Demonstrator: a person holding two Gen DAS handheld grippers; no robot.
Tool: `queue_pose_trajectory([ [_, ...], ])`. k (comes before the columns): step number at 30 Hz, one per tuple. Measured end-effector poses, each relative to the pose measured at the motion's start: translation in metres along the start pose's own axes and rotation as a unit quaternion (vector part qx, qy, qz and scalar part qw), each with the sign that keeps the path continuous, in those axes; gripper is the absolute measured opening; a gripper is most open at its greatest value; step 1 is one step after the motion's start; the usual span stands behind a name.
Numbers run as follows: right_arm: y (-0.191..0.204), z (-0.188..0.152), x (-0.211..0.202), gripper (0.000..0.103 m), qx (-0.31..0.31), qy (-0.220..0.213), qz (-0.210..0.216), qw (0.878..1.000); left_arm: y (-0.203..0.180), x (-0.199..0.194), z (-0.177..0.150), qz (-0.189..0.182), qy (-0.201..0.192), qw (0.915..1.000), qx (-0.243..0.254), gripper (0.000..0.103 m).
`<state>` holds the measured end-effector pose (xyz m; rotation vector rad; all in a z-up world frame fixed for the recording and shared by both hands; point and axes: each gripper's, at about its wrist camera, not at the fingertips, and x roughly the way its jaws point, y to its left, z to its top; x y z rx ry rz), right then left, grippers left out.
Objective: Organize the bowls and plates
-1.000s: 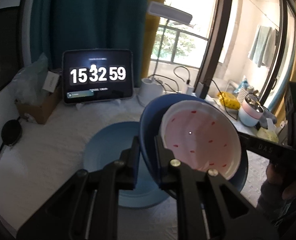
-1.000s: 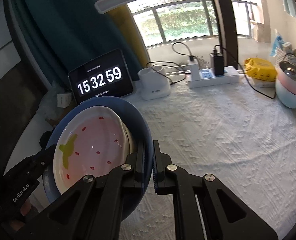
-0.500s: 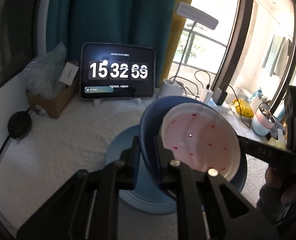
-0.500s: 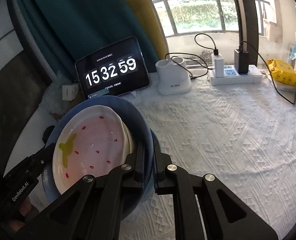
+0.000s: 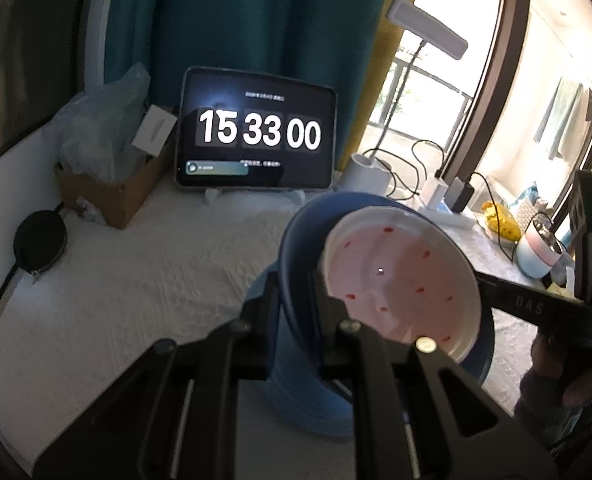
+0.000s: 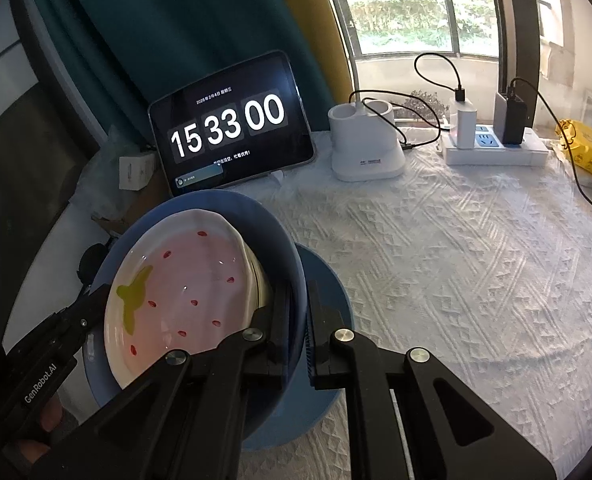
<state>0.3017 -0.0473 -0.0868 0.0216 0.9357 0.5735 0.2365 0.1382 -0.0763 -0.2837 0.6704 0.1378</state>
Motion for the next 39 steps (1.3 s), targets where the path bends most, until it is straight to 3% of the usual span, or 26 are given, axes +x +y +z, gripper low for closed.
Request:
queue_pose_trajectory([
  [16, 0.001, 0.007, 0.023, 0.01, -0.004, 0.015, -0.024, 1.0, 0.012, 0.028, -0.001, -0.004, 0.025, 0.9996, -0.011, 0.012],
  [28, -0.003, 0.008, 0.025, 0.01, -0.007, 0.01, -0.032, 0.999, 0.015, 0.023, -0.004, -0.01, 0.018, 0.9997, -0.016, 0.017],
  [34, -0.004, 0.008, 0.024, 0.019, -0.01, 0.011, -0.041, 0.999, 0.013, 0.015, -0.006, 0.002, 0.01, 0.9999, -0.011, 0.017],
  [39, -0.01, 0.006, 0.021, 0.041, -0.004, 0.013, -0.056, 0.998, 0.008, 0.007, -0.006, 0.018, -0.002, 0.9998, 0.002, 0.019],
])
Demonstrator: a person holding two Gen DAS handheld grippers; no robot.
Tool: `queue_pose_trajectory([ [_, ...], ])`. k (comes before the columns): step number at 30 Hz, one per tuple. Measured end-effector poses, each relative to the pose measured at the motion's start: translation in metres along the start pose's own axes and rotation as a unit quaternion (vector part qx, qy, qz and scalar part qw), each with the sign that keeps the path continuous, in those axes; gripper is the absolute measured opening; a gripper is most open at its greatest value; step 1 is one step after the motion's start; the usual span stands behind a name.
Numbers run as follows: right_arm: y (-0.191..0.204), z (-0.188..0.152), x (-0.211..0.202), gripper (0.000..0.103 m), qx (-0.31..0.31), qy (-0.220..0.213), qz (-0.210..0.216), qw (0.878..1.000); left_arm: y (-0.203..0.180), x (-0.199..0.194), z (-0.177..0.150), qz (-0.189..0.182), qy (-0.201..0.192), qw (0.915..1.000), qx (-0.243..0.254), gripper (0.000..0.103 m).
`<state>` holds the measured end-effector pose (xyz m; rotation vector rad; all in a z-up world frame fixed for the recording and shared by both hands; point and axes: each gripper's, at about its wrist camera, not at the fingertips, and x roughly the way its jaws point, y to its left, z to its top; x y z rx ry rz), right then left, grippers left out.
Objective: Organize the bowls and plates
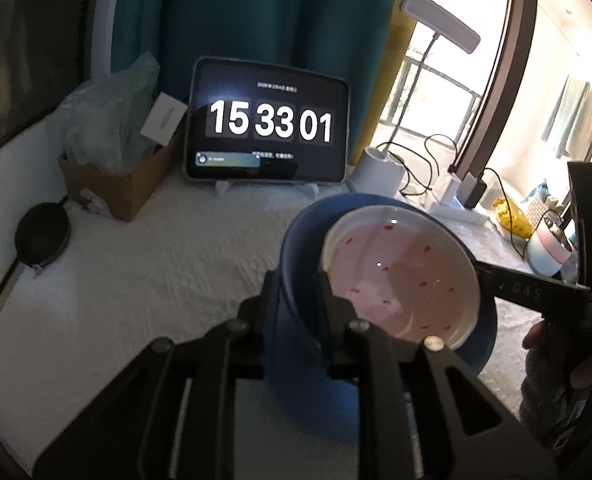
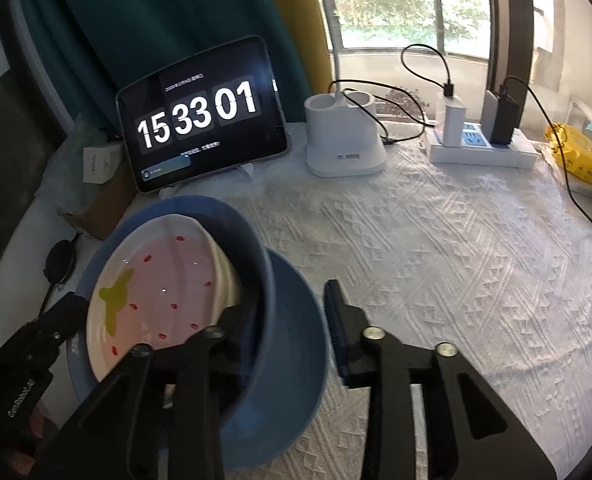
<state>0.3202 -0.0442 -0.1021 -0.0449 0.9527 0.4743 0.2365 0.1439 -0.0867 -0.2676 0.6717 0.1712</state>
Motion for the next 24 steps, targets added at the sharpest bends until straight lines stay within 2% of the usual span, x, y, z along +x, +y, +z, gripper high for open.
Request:
queue_pose_trajectory([
  [4, -0.003, -0.003, -0.003, 0.048, 0.003, 0.002, -0.008, 1.0, -0.005, -0.008, -0.001, 0.007, -0.011, 0.9999, 0.011, 0.022],
  [6, -0.002, -0.005, -0.004, 0.05, 0.001, 0.001, -0.015, 1.0, -0.008, -0.012, -0.002, 0.009, -0.018, 0.9996, 0.018, 0.027],
  [10, -0.002, -0.007, -0.011, 0.05, 0.0, -0.011, -0.02, 1.0, -0.008, -0.018, -0.003, 0.01, -0.025, 0.9995, 0.016, 0.047],
  [14, -0.002, -0.005, -0.025, 0.051, -0.005, -0.031, -0.024, 0.999, -0.01, -0.024, -0.003, 0.006, -0.03, 0.9994, 0.015, 0.048],
  [24, -0.003, -0.014, -0.047, 0.051, -0.018, -0.045, -0.034, 0.998, -0.028, -0.039, -0.006, -0.012, -0.041, 0.9987, 0.029, 0.049],
])
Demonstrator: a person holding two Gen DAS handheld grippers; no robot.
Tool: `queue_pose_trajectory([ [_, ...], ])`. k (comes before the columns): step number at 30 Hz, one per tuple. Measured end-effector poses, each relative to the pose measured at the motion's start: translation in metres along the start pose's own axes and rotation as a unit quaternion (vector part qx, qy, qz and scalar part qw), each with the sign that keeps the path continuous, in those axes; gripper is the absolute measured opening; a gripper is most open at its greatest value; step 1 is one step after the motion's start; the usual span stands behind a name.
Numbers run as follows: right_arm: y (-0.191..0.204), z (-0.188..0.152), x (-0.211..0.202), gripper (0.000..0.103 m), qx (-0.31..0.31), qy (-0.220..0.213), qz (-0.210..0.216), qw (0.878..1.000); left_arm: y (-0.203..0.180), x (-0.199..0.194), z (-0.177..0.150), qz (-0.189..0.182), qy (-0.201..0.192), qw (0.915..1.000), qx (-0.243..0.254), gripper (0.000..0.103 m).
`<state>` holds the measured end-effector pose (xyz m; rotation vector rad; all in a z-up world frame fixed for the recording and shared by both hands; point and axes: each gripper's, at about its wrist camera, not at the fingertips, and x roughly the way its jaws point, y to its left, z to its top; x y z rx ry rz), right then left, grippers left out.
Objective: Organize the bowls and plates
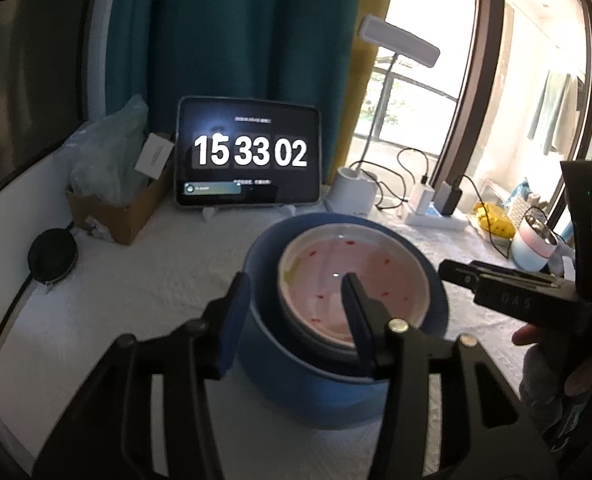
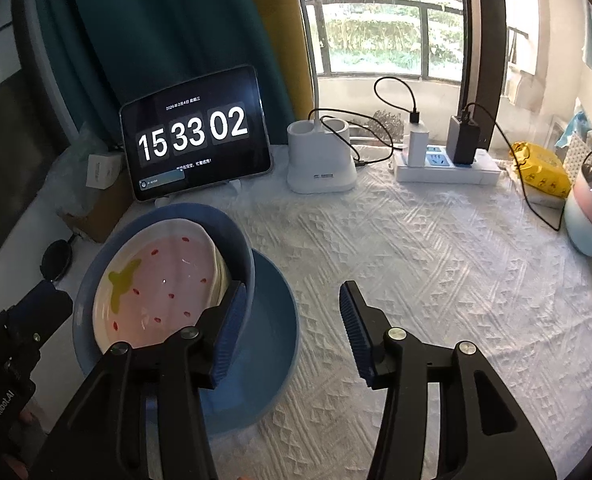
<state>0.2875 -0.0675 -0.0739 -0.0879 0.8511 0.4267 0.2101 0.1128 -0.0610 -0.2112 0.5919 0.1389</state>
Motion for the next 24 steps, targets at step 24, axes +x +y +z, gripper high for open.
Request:
queue_pose_trajectory([
  [24, -0.037, -0.044, -0.056, 0.052, 0.007, -0.024, -0.028, 0.999, -0.059, -0.029, -0.027, -0.038, -0.008, 0.9985, 0.039, 0.053],
])
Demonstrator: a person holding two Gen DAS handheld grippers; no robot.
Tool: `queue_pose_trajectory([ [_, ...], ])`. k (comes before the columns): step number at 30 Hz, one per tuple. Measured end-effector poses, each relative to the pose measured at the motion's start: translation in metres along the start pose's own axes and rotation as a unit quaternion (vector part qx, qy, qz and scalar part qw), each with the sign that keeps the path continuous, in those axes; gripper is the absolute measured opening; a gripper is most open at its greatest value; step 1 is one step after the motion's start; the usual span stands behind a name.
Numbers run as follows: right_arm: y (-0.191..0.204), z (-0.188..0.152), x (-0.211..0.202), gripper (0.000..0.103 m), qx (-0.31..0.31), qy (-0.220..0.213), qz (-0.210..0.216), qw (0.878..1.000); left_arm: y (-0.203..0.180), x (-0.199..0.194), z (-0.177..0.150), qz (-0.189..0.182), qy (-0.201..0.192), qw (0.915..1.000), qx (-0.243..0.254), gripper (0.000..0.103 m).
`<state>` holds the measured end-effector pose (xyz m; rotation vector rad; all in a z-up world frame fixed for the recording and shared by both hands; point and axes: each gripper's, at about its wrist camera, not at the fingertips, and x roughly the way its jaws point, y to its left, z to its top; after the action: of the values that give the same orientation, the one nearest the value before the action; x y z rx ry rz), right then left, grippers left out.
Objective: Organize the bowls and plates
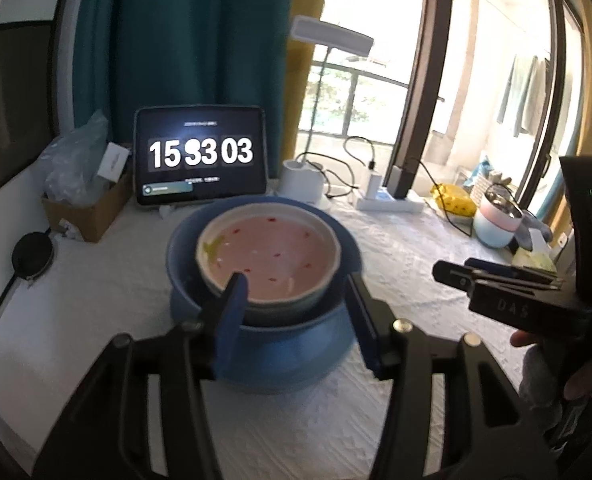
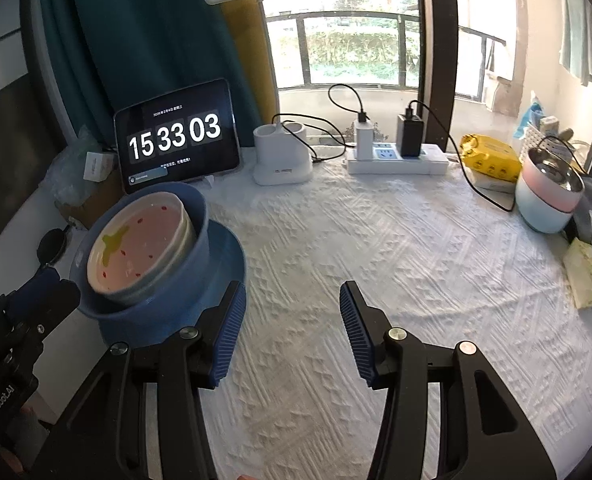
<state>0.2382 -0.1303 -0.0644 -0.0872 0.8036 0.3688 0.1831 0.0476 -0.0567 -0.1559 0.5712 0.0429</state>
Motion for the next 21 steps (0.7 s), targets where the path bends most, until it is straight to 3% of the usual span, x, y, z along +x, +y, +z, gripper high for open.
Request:
queue_pose_trajectory([
  [4, -0.01, -0.01, -0.011, 0.052, 0.004, -0.005, -0.007, 1.0, -0.014, -0.006, -0.007, -0.007, -0.004, 1.0, 0.005, 0.065],
  [21, -0.061, -0.055, -0.051, 0.052, 0.03, -0.02, -0.035, 0.999, -0.069, -0.019, -0.034, -0.036, 0.001, 0.999, 0.024, 0.081],
])
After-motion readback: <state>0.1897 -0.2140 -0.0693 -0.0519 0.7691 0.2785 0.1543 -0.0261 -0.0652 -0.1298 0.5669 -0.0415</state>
